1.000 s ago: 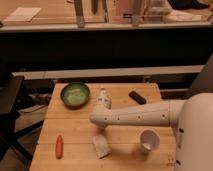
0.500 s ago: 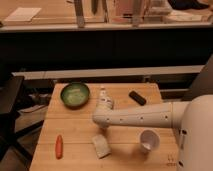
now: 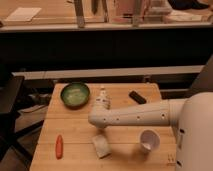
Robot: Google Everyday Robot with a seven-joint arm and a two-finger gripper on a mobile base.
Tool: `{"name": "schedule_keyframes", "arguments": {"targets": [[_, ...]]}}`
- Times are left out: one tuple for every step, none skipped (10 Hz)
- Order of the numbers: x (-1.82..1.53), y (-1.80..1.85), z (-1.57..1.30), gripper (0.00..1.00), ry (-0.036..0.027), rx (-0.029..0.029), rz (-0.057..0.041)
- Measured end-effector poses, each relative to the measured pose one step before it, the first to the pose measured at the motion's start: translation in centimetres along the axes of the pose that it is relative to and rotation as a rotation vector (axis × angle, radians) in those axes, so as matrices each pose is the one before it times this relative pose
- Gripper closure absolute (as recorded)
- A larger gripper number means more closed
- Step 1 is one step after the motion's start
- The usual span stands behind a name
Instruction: Wipe the white sponge on the table
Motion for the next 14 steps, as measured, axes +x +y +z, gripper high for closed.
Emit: {"name": "schedule_keyframes", "arguments": {"targets": [[-0.047,0.575,-0.626,0.48,-0.00563,0.0038,0.00109],[-0.07,0.45,-0.72,0.38,-0.01042,0.01302,0.00538],[-0.092,0.371,-0.283,0.28,-0.0164,0.01315,0.00231],[-0.29,0.258,-0.119,0.22,-0.01325,0.00754,-0.00388],[-0.415,0.21,-0.118,0.2,-0.01033,0.00387,-0.00875],[-0.65,0.296,-0.092,0.2,-0.01129,-0.00066,-0.01204],[-0.894,0.536,0.023,0.2,-0.01179,-0.00604,-0.02103],[-0.493,0.322,0.05,0.2,-0.00465,-0.00595,-0.01113],[-0.649,0.266,0.091,0.2,-0.00533,-0.00779,-0.01564],[-1.324,0.321,0.406,0.2,-0.01365,-0.01698,-0.03348],[-0.724,0.111,0.389,0.2,-0.00851,-0.01084,-0.01962],[-0.618,0.152,0.307,0.2,-0.00655,-0.01185,-0.01535],[-0.746,0.173,0.494,0.2,-0.00913,-0.01652,-0.01882],[-0.606,0.125,0.505,0.2,-0.01617,-0.01093,-0.00679]]}}
